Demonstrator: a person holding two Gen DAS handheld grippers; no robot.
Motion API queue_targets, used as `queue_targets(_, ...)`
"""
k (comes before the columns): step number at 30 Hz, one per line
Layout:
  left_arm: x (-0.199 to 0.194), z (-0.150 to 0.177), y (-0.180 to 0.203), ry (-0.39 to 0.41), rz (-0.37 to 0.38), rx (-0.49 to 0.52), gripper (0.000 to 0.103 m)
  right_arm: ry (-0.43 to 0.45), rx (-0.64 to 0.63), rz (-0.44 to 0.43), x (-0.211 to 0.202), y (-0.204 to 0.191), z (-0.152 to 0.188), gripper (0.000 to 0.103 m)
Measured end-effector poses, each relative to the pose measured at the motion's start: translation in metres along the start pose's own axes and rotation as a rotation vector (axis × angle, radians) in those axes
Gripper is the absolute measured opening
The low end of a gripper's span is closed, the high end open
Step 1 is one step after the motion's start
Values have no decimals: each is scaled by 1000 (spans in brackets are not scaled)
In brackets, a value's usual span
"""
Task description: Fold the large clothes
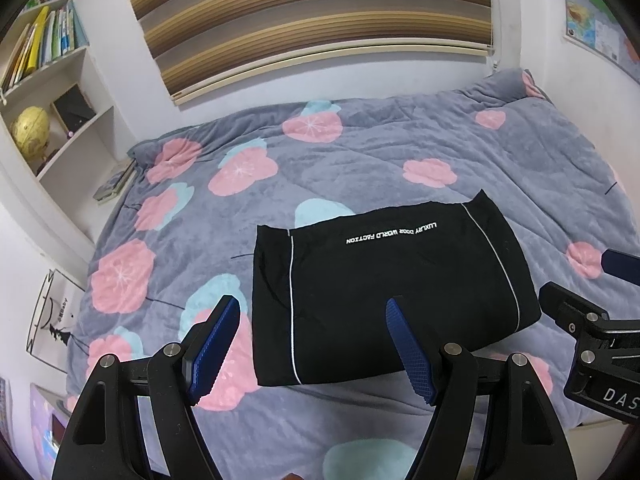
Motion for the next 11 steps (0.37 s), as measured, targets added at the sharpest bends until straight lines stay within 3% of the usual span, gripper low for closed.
queue_targets(11,-7,-5,-7,52,-72,-8,77,-6,-5,0,2,-1,1,89)
Point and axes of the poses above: each gripper's, at about its wrist camera, not at the fingertips, and x roughly the way its jaws point, y to its right, z to its underside, the point moved 6 cm from there along x, roughly the way its jaws point, and after that the axes turned 6 degrees about x, right-handed, at the moved point
